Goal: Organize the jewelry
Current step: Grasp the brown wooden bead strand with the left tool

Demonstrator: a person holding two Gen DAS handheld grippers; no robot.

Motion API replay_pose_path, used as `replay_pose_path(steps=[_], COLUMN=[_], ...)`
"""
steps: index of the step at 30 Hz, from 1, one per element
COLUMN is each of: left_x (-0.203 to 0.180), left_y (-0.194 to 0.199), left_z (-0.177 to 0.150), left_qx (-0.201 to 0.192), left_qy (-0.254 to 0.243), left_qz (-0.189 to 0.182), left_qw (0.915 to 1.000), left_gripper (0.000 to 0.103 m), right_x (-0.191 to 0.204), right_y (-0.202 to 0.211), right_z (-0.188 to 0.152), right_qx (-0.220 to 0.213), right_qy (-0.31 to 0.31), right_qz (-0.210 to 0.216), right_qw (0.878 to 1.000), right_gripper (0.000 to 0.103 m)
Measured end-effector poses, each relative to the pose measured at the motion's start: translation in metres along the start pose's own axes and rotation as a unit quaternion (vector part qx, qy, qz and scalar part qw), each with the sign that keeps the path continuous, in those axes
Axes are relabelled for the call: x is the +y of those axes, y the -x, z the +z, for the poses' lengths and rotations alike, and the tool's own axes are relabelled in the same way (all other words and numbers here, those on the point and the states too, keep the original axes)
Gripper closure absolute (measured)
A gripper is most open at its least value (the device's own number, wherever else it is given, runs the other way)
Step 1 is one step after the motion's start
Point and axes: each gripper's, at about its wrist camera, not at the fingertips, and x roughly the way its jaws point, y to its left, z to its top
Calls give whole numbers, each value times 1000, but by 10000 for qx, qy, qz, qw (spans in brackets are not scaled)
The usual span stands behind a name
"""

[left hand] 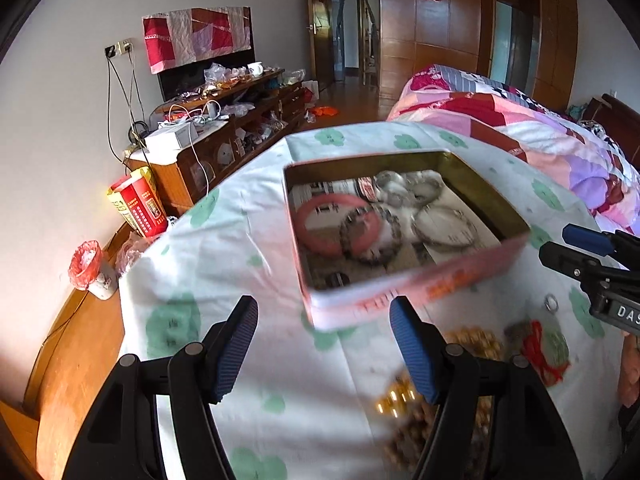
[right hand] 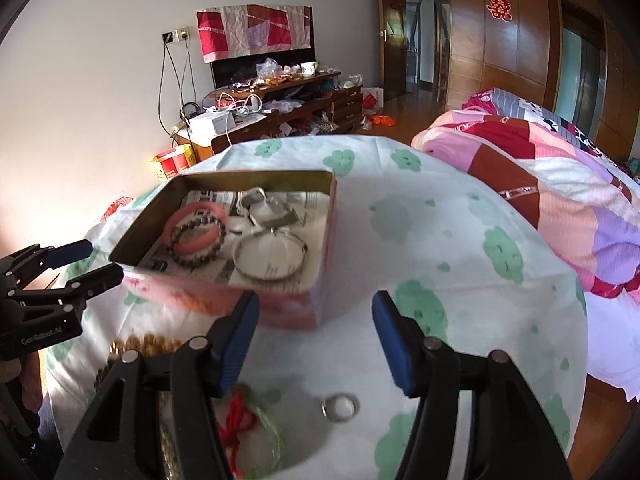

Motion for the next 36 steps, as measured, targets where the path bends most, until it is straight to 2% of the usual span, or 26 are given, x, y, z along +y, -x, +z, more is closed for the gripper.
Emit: replay_pose_path(steps=[9, 12, 19, 21, 24, 26, 27, 28, 30, 33, 36], left_x=[-13, -21, -38, -40, -41, -40, -41, -42, -42, -33, -24], left_y=[12, 17, 25, 24, 19, 17, 17, 17, 20, 22, 29], left_z=[-27, -33, -40, -43, -48, -51, -52, -52, -49, -43, -34], left_qx=[221, 200, 172, 236, 433, 507, 506, 495, 450, 399, 236], left_qy=[-132, -193, -377, -369, -399, -327, -326, -341, -350, -189, -38], left_qz=[-83, -130, -307, -399, -409, -526, -571, -637, -727, -838, -880], left_qw=[9996, 9995, 9987, 9982, 9974, 9968, 9966, 9962, 9957, 9955, 9958], left_gripper=[34, 34, 34, 39, 54, 65, 68, 82, 91, 91, 91], right_x=[-3, -1, 7, 8, 7, 7, 8, 8, 6, 2, -8], right_y=[24, 30, 34, 35, 35, 36, 36, 35, 34, 36, 37], right_z=[-37, -47, -53, -53, -54, -55, -56, -56, -57, -56, -54], right_qx=[49, 20, -76, -91, -131, -148, -155, -160, -149, -173, -228], right_qy=[-14, -32, 69, 71, 38, 16, 9, 7, -11, -87, -190], right_qz=[-157, -212, -274, -290, -321, -315, -306, -303, -301, -314, -510], right_qw=[9999, 9998, 9996, 9995, 9994, 9994, 9994, 9994, 9994, 9993, 9983], right_gripper=[41, 36, 34, 33, 28, 28, 28, 28, 28, 28, 28])
